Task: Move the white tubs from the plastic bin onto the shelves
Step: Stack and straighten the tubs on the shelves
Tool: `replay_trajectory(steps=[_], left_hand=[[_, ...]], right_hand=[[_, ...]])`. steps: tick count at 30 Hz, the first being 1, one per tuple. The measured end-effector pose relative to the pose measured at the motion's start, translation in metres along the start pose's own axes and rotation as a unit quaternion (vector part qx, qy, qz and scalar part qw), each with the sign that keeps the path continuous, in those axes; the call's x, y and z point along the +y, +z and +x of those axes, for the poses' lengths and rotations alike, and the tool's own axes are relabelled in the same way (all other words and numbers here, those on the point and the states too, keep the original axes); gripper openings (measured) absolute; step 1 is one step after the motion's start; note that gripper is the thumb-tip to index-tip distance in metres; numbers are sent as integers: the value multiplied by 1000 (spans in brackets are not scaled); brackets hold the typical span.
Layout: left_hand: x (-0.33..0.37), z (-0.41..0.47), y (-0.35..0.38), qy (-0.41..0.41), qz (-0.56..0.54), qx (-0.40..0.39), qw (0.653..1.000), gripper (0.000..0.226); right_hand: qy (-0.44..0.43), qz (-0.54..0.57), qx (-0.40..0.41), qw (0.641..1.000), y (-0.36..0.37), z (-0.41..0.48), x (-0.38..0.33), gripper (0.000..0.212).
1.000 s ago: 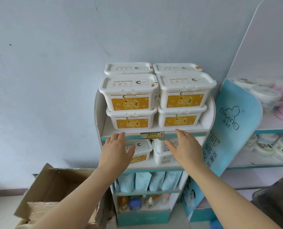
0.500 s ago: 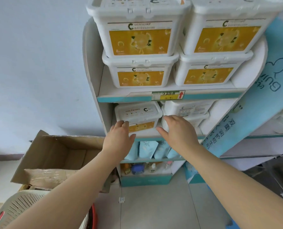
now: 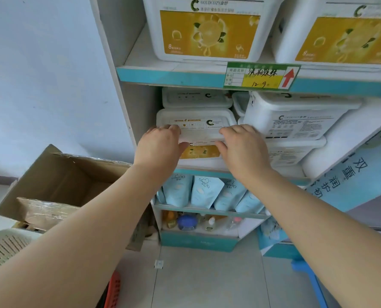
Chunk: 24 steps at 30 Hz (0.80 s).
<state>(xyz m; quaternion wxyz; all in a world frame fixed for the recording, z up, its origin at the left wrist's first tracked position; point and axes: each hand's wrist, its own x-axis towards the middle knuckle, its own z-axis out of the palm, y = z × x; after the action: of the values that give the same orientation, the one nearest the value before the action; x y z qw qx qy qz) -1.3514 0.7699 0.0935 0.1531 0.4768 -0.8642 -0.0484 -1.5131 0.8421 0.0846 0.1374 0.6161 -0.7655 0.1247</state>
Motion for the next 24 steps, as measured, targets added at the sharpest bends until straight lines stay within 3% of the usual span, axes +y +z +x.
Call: replay_trajectory(steps=[8,14,24], left_hand=[[-16,-3,-7,-45,-62,0,997,41],[-14,4,5,-23,-94,53,994,43],[-13,48,-1,-23,-123,-22,992,57]], right_hand=[[-41,28,27,998,-3,-9,-8,26],[-24,168,22,985,-2,8,2,38],[-1,120,-129,984,22,81,5,57]])
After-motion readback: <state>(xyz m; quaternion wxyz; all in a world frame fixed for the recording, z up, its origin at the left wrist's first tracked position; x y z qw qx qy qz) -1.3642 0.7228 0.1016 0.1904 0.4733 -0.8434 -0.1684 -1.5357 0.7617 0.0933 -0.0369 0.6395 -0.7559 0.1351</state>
